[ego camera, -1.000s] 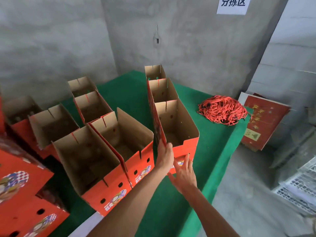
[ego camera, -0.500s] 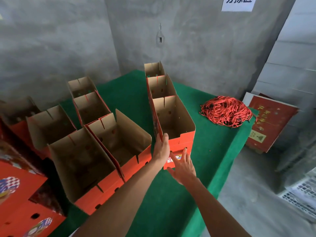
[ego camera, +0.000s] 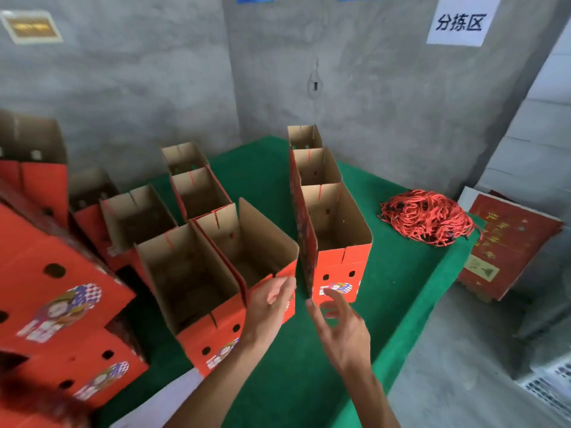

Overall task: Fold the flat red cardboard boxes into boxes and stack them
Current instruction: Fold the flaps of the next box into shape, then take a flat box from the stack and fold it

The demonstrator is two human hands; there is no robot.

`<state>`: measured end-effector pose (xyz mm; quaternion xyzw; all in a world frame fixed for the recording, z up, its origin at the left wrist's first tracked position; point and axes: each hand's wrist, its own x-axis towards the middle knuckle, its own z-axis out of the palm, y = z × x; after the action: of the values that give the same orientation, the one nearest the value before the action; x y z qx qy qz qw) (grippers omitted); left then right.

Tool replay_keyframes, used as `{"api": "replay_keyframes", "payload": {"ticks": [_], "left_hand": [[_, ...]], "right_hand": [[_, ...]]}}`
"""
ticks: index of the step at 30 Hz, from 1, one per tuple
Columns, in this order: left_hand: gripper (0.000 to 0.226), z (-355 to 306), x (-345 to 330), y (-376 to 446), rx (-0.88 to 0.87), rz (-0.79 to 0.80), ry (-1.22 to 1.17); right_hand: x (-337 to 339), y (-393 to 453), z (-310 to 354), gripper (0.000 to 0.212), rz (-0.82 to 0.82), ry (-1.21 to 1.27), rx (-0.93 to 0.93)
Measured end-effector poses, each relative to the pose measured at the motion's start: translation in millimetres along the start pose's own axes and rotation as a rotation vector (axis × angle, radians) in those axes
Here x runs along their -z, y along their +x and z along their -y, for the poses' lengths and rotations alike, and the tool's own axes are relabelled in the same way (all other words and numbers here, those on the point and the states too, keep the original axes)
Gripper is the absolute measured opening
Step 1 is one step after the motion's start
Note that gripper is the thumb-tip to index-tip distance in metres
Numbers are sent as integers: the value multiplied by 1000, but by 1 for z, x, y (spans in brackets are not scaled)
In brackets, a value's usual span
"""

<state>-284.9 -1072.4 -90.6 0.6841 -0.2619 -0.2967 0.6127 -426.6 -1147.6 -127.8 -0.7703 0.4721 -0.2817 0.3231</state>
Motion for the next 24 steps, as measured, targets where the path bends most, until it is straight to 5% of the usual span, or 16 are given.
{"api": "replay_keyframes", "payload": {"ticks": [13,24], "left_hand": [[36,-9,275,-201,-105,-510,-179],[61,58,553,-473,-87,-983,-148]], "right_hand": [[-106,-196,181,41,289,495,285],[-239,-461,338,43,746,531,444]]}}
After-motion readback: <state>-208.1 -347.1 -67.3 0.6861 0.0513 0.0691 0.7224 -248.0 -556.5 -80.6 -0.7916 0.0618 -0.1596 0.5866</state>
